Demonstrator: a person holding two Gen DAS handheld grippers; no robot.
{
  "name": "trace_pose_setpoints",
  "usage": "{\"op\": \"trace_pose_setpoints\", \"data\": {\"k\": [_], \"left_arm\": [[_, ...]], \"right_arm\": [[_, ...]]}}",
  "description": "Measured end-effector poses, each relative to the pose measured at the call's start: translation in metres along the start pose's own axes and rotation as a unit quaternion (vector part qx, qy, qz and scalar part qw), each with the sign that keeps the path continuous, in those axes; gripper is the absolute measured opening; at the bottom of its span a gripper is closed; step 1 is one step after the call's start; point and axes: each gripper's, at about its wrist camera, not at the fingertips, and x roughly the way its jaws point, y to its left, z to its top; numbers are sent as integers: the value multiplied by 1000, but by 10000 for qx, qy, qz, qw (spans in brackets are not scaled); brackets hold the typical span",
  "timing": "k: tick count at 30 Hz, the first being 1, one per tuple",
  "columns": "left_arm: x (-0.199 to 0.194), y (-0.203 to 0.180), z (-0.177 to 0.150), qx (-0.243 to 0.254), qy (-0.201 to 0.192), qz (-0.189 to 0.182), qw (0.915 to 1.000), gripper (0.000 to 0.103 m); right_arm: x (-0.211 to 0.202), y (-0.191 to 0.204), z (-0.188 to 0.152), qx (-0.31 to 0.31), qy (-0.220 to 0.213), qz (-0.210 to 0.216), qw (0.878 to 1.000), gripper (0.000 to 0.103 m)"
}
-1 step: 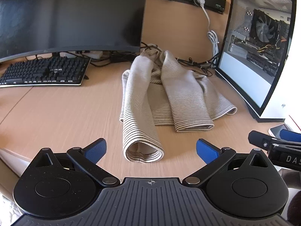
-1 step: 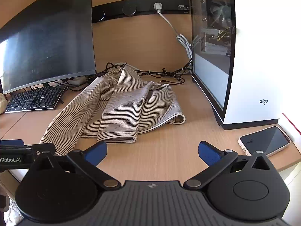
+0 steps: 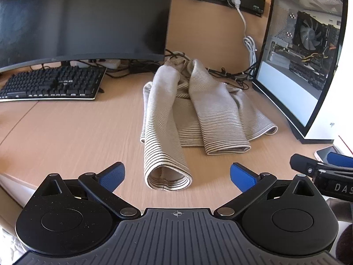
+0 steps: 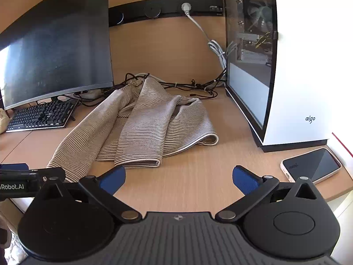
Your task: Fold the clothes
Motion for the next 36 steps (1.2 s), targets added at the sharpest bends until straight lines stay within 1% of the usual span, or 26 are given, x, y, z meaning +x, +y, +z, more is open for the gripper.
{"op": "trace_pose_setpoints", "data": {"k": [3,5,6,11,24,36], "left_arm": [[0,-9,-1,47,-14,28,10000,103],[-5,-6,-4,-70,-119,-71,9999,103],[-7,-10,-4,-34,-117,-48,9999,103],[-3,-5,-1,-104,-4,-123,9999,103],[-2,-8,-3,-99,-13,-120,9999,103],[-5,-9,-3,-116,13,-106,9999,103]], "right_arm": [[2,-1,0,-57,8,-45,10000,103],[4,-1,0,-95,13,-76,9999,103],[5,-2,1,-114,16,-91,9999,103],[6,3,-2,-63,18,-169,9998,103],[-2,11,-3,61,32,-199,9998,103],[-2,6,-3,47,57,-135,9999,103]]}}
